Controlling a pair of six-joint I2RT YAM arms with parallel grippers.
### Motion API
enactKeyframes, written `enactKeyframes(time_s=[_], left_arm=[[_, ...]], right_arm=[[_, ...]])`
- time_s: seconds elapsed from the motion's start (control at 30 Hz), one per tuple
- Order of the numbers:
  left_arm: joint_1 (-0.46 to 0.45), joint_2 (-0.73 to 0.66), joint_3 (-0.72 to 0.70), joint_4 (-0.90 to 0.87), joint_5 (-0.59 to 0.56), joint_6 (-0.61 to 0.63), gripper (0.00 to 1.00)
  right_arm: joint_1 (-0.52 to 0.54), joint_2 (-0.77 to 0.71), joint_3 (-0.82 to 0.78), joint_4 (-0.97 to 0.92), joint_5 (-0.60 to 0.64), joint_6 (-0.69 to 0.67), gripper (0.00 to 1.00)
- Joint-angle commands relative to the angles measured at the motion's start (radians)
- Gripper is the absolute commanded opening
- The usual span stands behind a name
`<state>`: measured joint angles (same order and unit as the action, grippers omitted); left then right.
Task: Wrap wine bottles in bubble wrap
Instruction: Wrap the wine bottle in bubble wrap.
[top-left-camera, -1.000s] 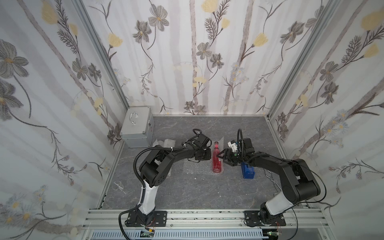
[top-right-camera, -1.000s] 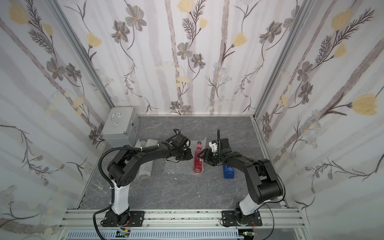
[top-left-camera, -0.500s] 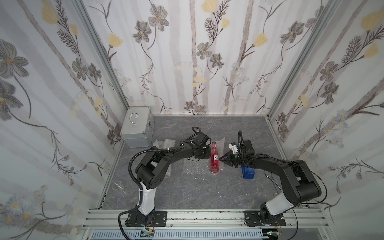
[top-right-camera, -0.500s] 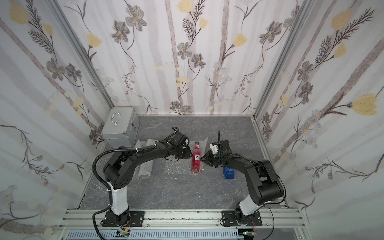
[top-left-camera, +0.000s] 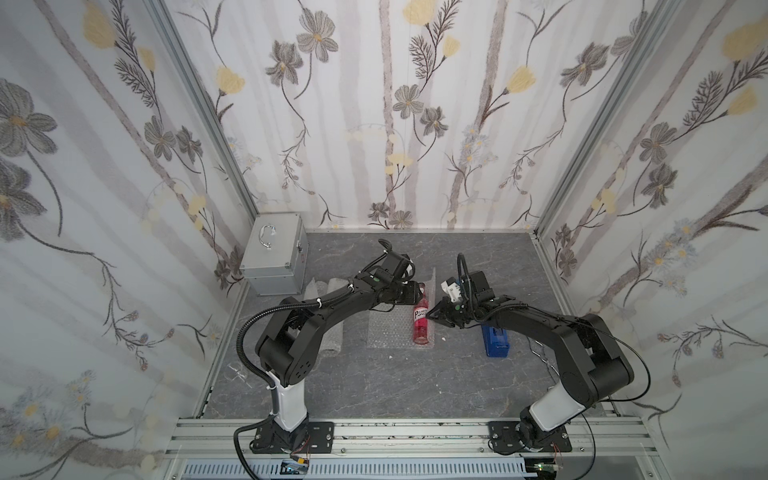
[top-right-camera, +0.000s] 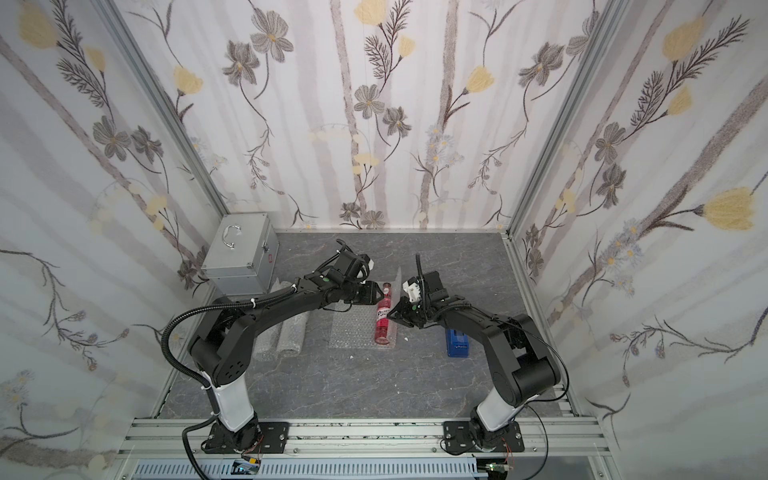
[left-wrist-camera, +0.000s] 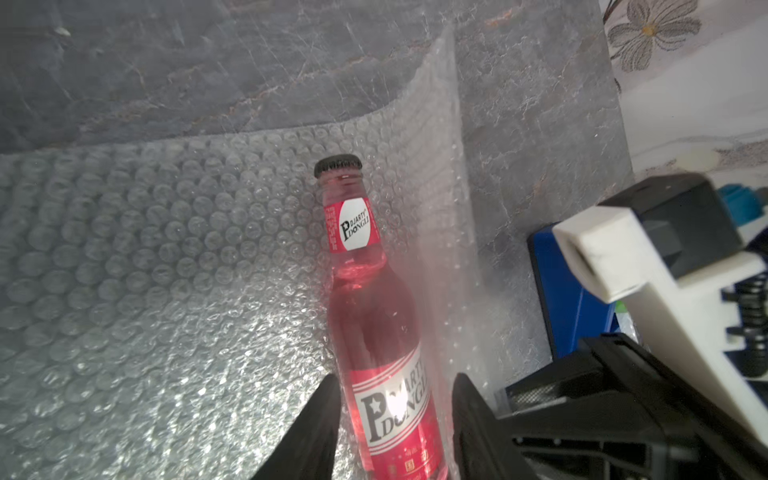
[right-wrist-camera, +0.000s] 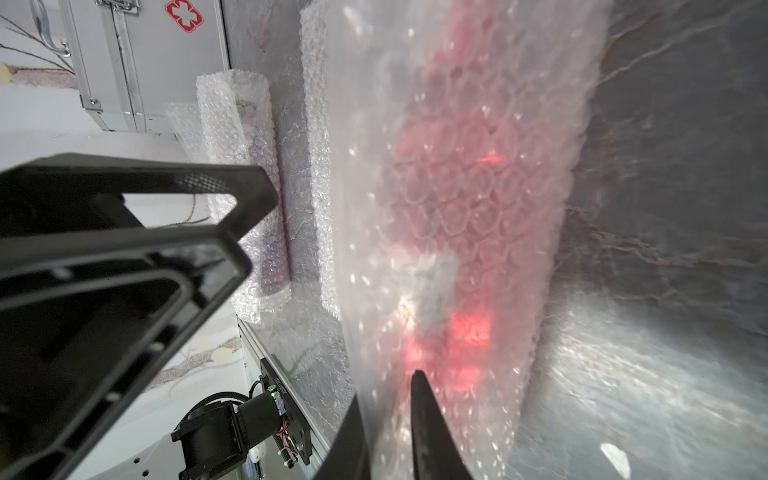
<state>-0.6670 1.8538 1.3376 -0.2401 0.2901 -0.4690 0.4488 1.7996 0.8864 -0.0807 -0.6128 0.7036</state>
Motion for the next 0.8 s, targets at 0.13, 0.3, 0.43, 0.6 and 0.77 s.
enactKeyframes(time_s=[0.13, 0.3, 0.43, 0.6, 0.77], left_arm=[[0.004, 0.016, -0.019, 0.045, 0.056, -0.008, 0.47], [0.006, 0.023, -0.06, 0.066, 0.073, -0.028, 0.45], [0.012, 0.031, -0.086, 0.095, 0.097, -0.047, 0.42], [0.014, 0.045, -0.092, 0.115, 0.121, -0.073, 0.38], [0.015, 0.058, -0.105, 0.125, 0.123, -0.093, 0.33]], right_arm=[[0.043, 0.064, 0.054, -0.001, 0.01, -0.004, 0.31], [0.056, 0.079, 0.054, 0.004, 0.012, -0.001, 0.34], [0.067, 0.095, 0.058, 0.013, 0.011, 0.006, 0.34], [0.088, 0.106, 0.082, 0.012, 0.009, 0.006, 0.34], [0.093, 0.104, 0.1, 0.001, 0.008, 0.002, 0.34]])
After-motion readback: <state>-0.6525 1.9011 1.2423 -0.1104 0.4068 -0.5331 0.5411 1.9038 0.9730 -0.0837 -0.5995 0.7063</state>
